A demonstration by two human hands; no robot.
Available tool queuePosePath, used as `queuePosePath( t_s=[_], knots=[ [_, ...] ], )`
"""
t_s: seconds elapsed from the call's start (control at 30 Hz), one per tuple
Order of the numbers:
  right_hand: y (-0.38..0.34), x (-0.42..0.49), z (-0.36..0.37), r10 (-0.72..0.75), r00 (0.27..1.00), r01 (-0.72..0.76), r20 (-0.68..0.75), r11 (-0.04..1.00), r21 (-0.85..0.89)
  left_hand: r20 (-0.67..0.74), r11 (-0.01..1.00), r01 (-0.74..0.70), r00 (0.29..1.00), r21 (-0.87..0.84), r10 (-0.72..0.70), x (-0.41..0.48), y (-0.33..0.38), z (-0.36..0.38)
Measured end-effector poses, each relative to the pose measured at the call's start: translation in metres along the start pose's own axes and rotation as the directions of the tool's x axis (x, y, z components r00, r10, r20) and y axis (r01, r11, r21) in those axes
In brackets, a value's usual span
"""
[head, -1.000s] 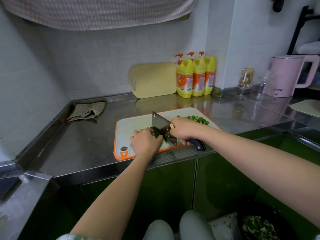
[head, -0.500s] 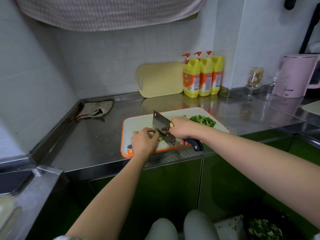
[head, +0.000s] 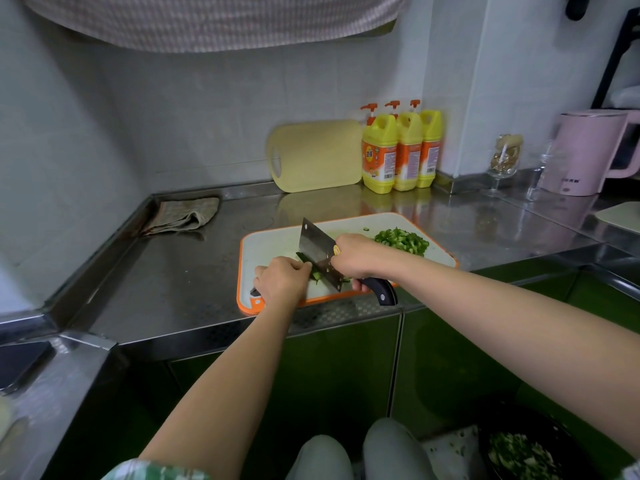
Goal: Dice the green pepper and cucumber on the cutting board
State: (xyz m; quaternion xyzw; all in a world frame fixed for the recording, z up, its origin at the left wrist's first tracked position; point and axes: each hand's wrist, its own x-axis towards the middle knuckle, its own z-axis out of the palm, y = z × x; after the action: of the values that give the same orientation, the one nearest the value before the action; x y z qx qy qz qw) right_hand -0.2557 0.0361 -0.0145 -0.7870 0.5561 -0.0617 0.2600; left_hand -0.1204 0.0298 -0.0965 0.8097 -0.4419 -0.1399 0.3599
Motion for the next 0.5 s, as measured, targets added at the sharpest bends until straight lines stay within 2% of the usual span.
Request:
queuePosePath(
  t_s=[0.5],
  knots=[
    [-0.015, 0.016, 0.016, 0.019, 1.000, -0.020, -0.014, 0.997, -0.072, 0.010, 0.992, 0.111, 0.994, -0.060, -0.111, 0.003, 0.008, -0.001]
  ],
)
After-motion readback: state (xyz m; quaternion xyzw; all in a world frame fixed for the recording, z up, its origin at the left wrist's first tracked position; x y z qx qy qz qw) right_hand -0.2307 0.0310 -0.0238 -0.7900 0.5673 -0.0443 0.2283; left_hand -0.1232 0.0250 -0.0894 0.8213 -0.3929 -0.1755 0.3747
